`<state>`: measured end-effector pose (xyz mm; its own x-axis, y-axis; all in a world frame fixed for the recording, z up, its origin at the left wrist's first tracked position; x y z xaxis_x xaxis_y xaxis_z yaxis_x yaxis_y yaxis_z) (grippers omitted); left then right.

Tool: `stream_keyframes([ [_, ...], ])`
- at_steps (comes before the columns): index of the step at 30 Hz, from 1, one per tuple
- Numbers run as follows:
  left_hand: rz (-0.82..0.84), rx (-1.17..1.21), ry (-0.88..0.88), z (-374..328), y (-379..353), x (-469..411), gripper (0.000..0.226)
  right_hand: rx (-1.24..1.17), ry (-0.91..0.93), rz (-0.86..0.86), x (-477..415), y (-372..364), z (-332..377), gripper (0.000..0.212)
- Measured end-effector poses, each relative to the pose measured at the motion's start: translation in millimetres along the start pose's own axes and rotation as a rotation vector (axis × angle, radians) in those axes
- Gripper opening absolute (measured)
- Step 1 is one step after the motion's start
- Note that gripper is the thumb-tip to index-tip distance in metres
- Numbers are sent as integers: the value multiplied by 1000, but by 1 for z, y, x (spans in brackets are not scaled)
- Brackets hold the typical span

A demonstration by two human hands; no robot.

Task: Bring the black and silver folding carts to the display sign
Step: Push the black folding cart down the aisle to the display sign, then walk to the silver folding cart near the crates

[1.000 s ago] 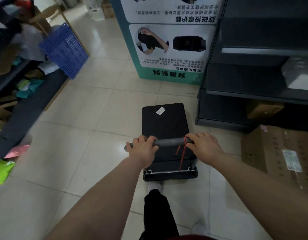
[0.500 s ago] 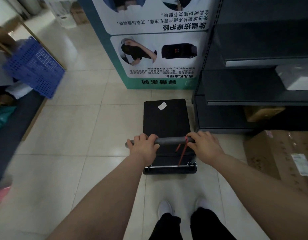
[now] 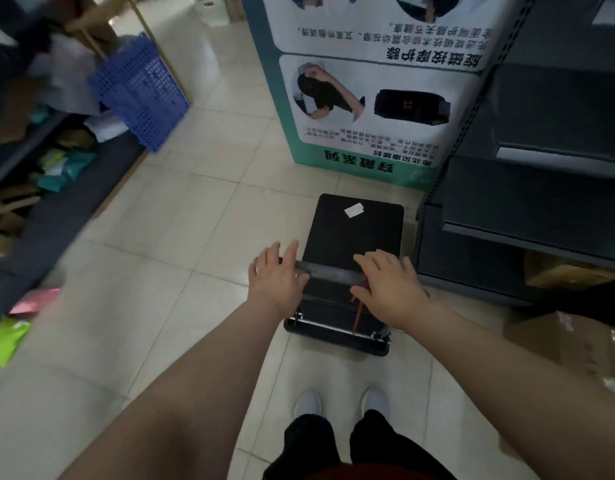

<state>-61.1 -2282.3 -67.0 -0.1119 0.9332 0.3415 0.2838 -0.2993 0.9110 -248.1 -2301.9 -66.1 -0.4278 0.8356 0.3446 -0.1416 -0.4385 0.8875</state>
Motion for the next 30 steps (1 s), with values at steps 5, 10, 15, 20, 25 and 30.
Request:
stream_keyframes([
  [5,-22,48,180,24,-1,55,62,161,323,10,1,-4,64,55],
  [10,123,67,439,86,-31,140,56,334,568,77,27,-38,135,53],
  [15,99,194,704,140,-57,258,56,457,751,204,74,-92,197,51],
  [20,40,308,895,166,-94,395,56,524,928,327,156,-149,268,52],
  [25,35,396,1069,174,-148,547,57,548,1068,427,277,-213,324,52],
  [30,17,470,1248,167,-202,700,56,611,1255,509,409,-280,371,55],
])
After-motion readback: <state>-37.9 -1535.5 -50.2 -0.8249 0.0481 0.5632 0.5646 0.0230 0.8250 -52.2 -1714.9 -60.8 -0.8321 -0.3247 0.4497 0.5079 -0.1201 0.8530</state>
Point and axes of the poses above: each hand's wrist, its own x-axis away from the middle knuckle, its own y-axis out of the back of the hand, z = x × y, the point moved 9 cm from there along -x, towards the middle knuckle, and after that the axes turned 6 degrees about z, right-handed, at the moved point
